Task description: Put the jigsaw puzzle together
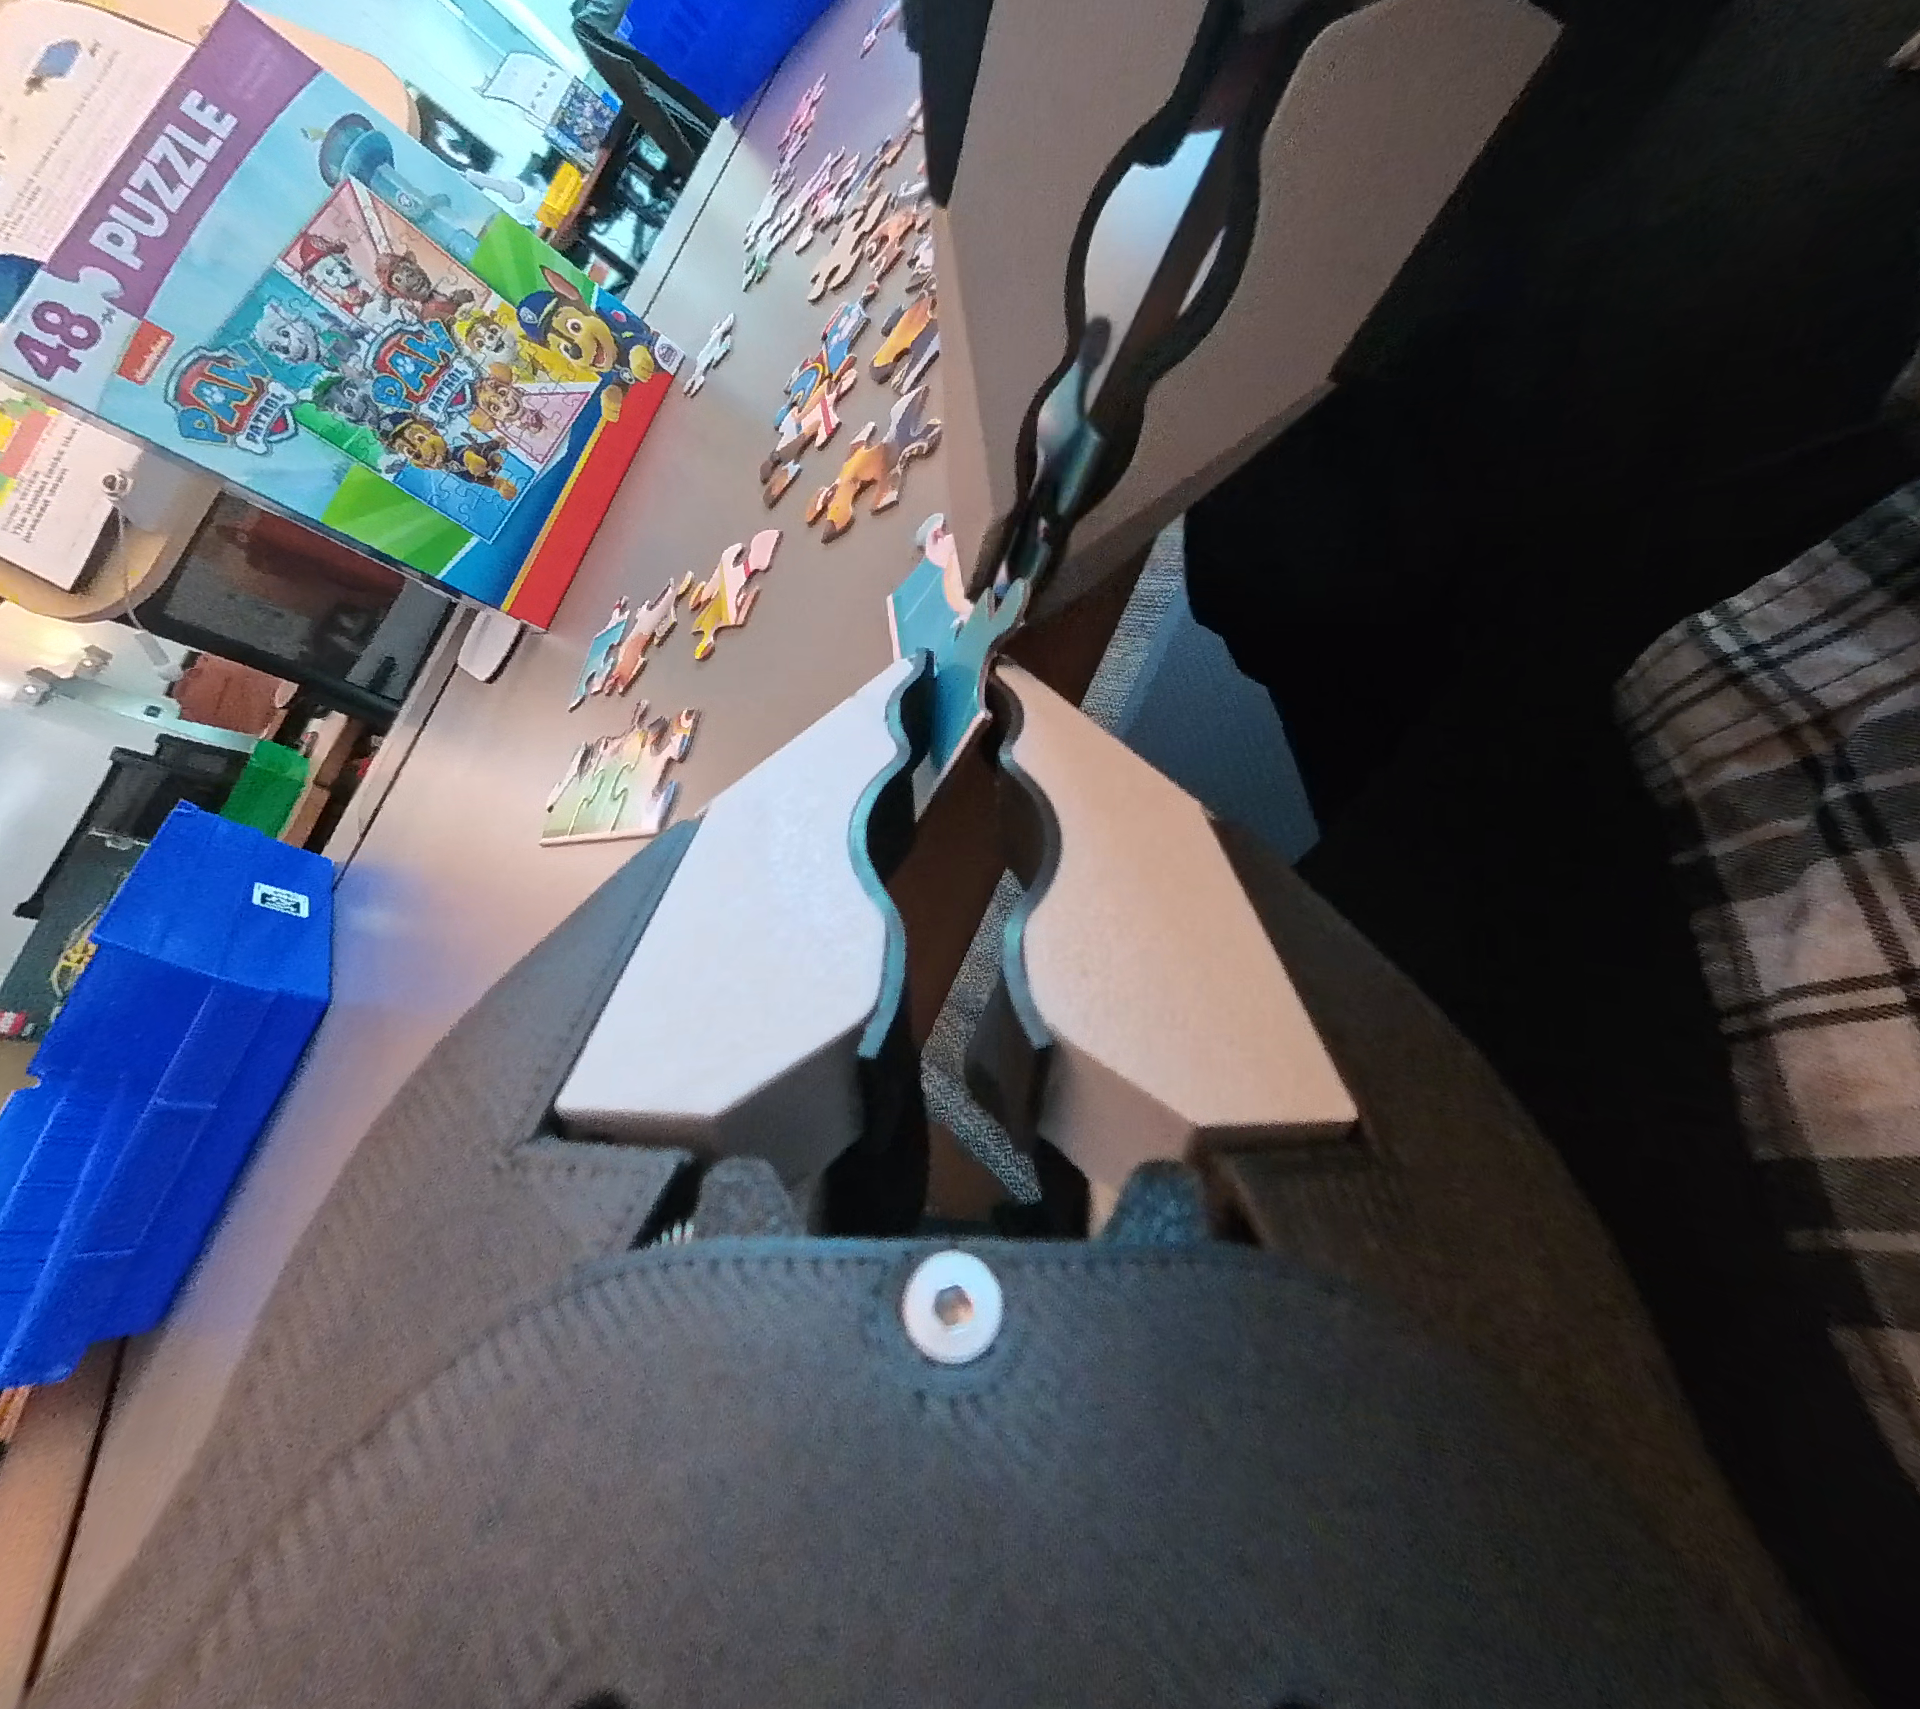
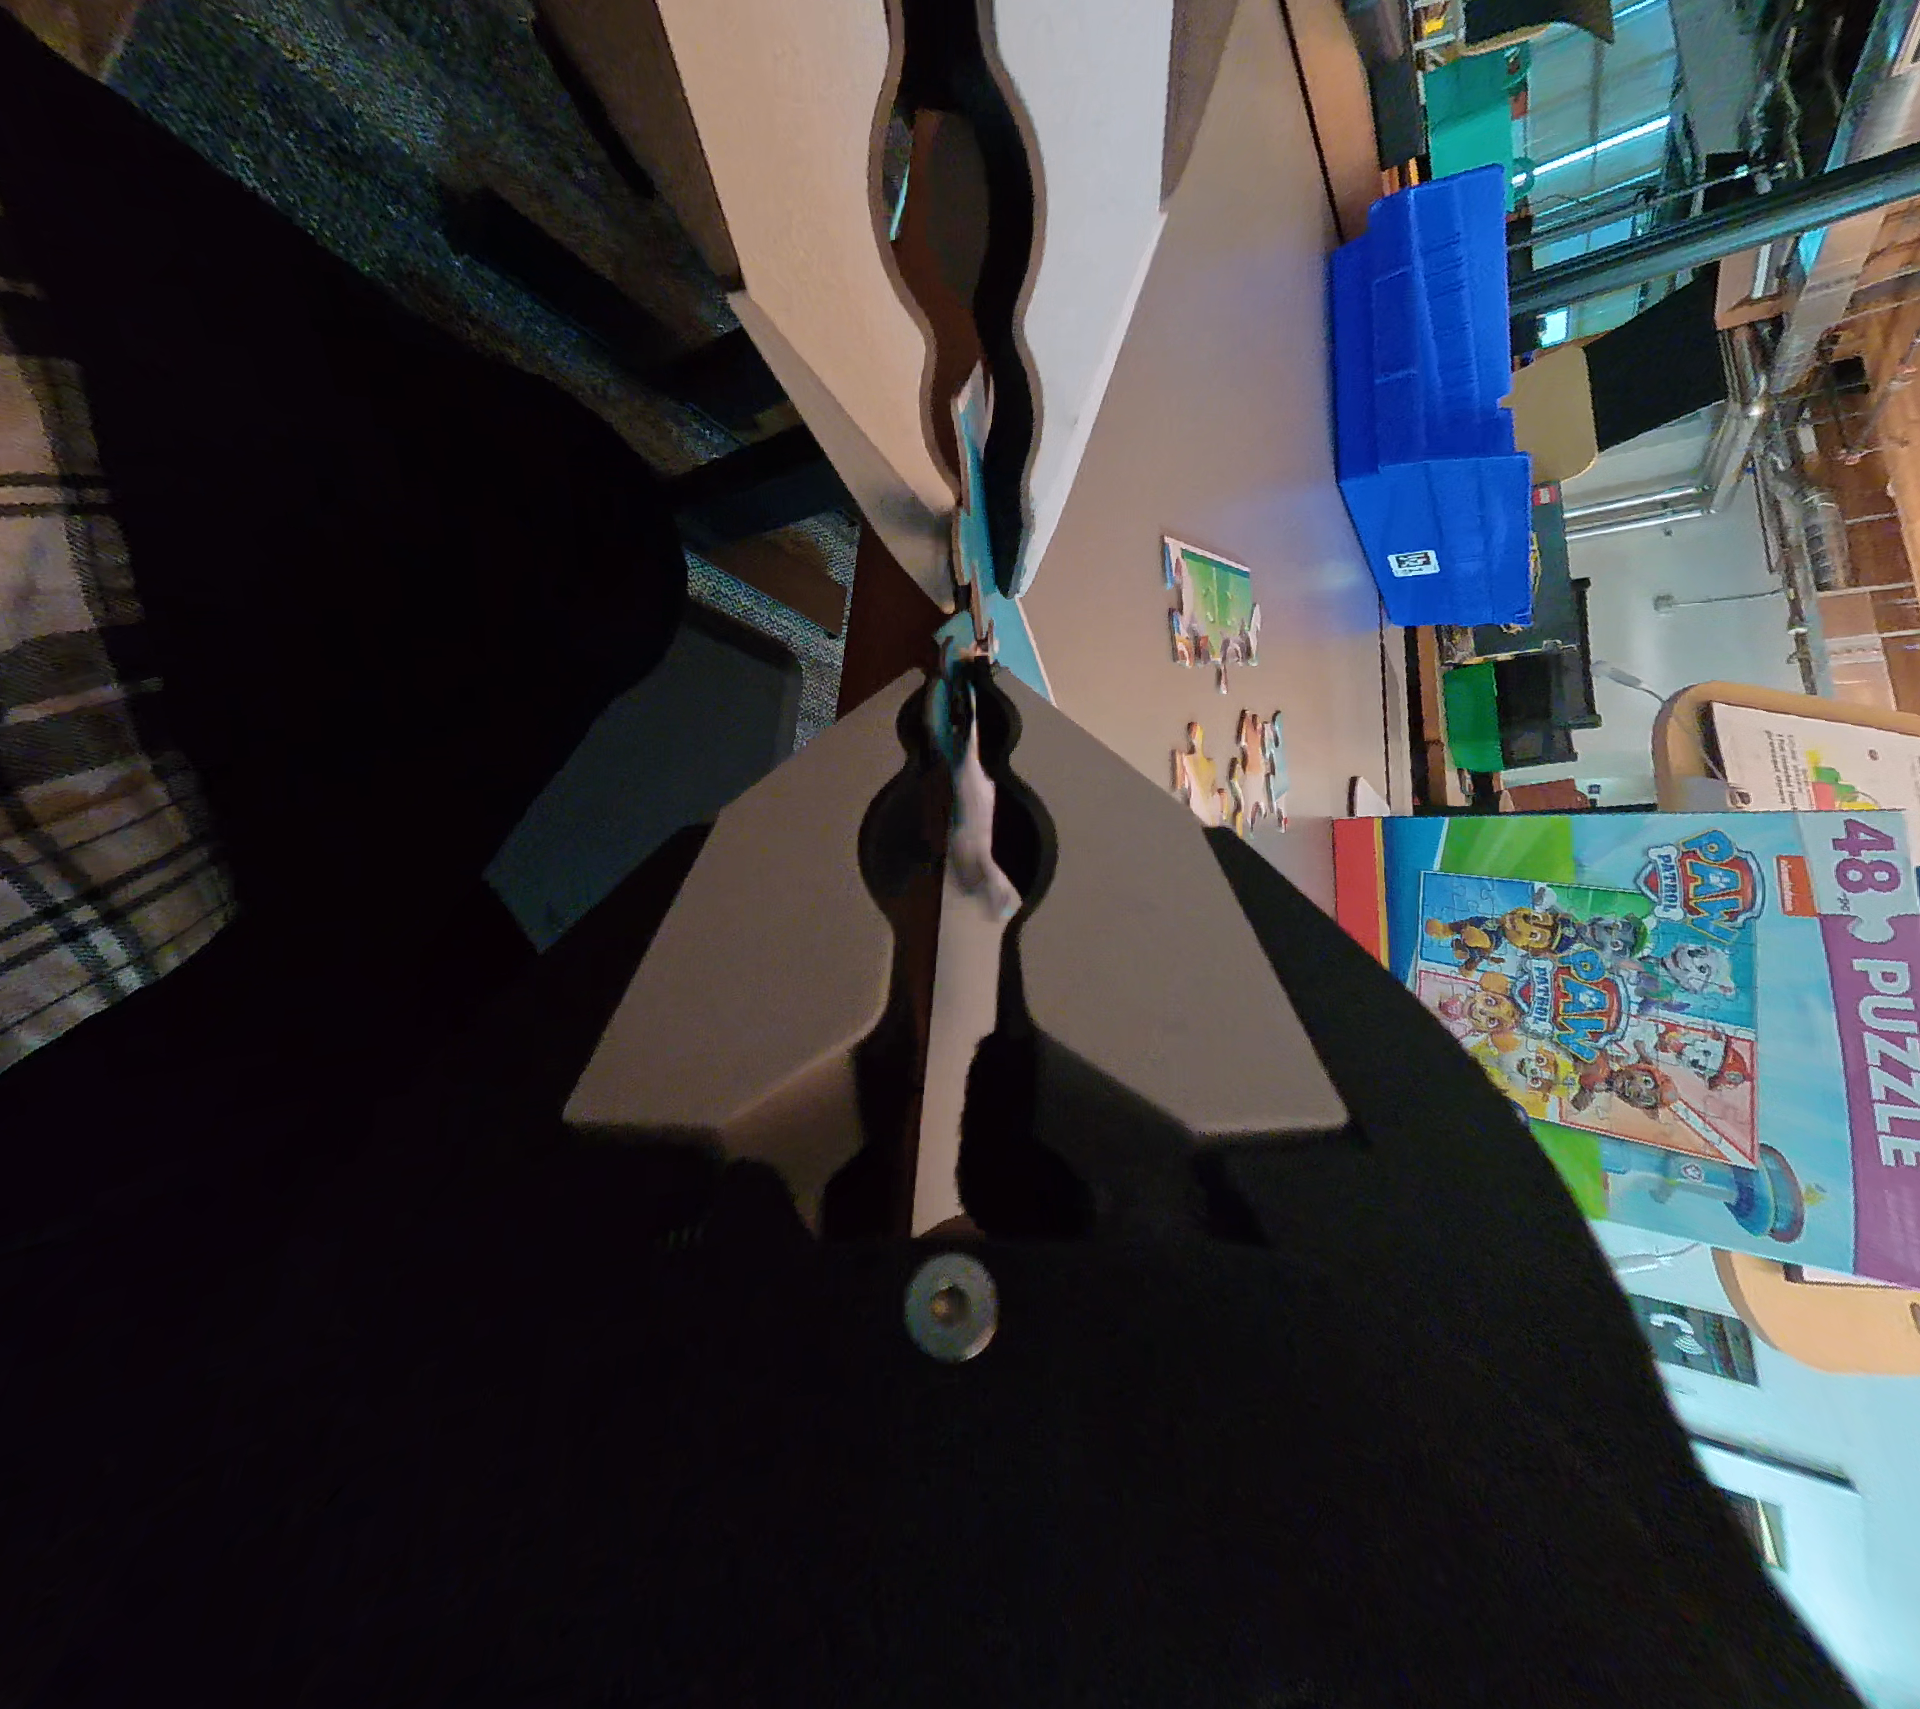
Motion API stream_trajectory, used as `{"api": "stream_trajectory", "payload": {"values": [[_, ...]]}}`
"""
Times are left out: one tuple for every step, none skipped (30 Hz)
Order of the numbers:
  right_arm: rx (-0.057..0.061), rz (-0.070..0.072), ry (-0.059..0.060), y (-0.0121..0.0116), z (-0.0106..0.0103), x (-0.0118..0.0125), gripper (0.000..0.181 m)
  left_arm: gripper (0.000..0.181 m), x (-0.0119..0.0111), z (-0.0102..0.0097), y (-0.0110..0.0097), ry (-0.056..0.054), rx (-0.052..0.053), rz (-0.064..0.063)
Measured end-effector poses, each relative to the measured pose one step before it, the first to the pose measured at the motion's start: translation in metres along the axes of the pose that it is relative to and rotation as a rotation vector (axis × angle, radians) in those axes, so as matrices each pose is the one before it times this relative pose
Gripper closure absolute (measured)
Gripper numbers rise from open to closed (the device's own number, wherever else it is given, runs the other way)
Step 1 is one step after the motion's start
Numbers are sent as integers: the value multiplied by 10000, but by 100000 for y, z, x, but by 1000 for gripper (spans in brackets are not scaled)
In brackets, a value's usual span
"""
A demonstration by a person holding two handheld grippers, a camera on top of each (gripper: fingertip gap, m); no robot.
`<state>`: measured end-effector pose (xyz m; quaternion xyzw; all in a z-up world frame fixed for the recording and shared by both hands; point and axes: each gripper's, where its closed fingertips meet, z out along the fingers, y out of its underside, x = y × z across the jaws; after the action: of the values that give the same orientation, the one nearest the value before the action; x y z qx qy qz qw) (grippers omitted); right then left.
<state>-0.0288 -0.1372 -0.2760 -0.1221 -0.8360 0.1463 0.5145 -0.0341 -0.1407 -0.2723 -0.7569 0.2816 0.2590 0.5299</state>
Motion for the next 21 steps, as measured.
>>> {"api": "stream_trajectory", "payload": {"values": [[-4,-18,21,-1,-5,2,178,174,-6,2,-4,-55,-2,50],[5,-11,20,2,-6,10,178,174,22,21,1,-46,-18,52],[14,7,19,-2,-10,-4,178,174,35,16,-23,-35,-3,27],[11,-23,37,12,-31,13,178,175,28,-7,-45,-25,15,15],[18,-48,63,-5,-38,21,179,175,9,-10,-29,-2,9,-24],[25,-32,63,-12,-12,10,179,175,0,-5,-14,31,1,-62],[30,-2,53,-20,-36,57,179,176,-40,-30,-60,6,27,-35],[51,31,47,-57,-43,96,179,177,-50,-50,-83,9,37,-49],[35,45,14,-36,-26,77,179,177,-42,-18,-43,29,2,-64],[11,1,48,-15,-24,111,180,179,-94,-44,-94,12,37,-94],[-22,-32,71,45,-13,141,181,181,-105,-121,-233,31,124,-106],[-30,19,3,108,26,88,180,181,-86,-65,-99,59,16,-91],[-13,46,-26,91,15,58,181,181,-80,2,8,19,-42,-7],[8,-6,-20,30,-17,32,181,181,-11,5,18,20,-17,32],[3,-33,-15,2,-12,10,181,181,59,21,15,55,0,-11],[-7,-10,-20,9,4,-17,181,181,54,23,30,53,3,-60],[4,-20,12,4,-16,27,181,181,-19,2,12,14,21,-65],[11,0,17,2,-35,48,181,181,-66,-30,14,-11,20,-51],[12,26,23,20,-58,95,181,181,-147,-74,-23,-33,27,-60],[4,19,32,32,-73,132,181,181,-213,-131,-130,-45,80,-100],[-6,13,33,48,-79,163,181,181,-246,-141,-224,-41,109,-128]]}}
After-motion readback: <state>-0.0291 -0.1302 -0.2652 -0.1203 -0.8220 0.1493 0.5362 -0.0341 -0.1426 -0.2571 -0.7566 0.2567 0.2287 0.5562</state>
